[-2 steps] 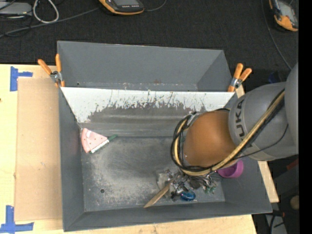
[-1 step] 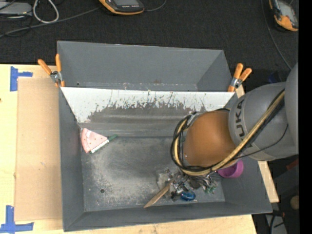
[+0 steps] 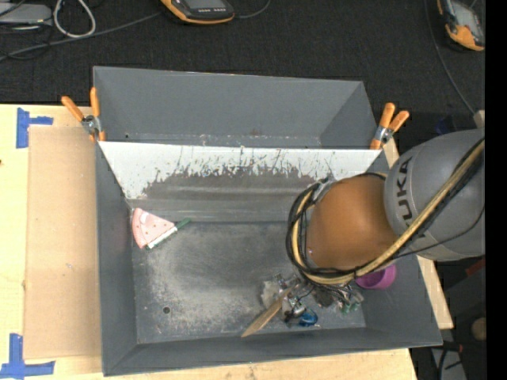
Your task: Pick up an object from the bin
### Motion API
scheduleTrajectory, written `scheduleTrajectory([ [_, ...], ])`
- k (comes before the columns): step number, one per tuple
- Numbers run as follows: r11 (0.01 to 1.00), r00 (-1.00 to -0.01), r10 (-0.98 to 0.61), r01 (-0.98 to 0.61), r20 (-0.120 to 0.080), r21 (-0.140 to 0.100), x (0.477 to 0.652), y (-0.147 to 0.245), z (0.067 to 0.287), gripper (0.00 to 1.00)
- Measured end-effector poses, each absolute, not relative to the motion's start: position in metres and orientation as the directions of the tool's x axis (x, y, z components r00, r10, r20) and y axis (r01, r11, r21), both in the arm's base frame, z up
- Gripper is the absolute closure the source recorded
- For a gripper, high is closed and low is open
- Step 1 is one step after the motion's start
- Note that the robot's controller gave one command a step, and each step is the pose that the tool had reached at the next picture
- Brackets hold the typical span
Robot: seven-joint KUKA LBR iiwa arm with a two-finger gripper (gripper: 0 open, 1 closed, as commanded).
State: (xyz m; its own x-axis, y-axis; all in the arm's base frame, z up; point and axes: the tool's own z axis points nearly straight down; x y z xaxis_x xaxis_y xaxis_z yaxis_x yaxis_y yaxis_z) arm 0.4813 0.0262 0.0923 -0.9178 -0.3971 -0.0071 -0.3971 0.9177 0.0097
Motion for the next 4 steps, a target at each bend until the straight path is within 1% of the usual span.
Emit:
scheduleTrajectory([
  [1,0.937,-0.937,-0.35,-0.35,-0.005,0.011,0.475,0.027,0.095,1.0],
  [2,0.926,-0.926,-0.377,-0.377,-0.008,0.012,0.475,0.018,0.122,1.0],
  [3,0.922,-0.922,-0.387,-0.387,-0.008,0.012,0.476,0.017,0.138,1.0],
  [4,0.913,-0.913,-0.409,-0.409,-0.007,0.012,0.472,0.011,0.165,1.0],
])
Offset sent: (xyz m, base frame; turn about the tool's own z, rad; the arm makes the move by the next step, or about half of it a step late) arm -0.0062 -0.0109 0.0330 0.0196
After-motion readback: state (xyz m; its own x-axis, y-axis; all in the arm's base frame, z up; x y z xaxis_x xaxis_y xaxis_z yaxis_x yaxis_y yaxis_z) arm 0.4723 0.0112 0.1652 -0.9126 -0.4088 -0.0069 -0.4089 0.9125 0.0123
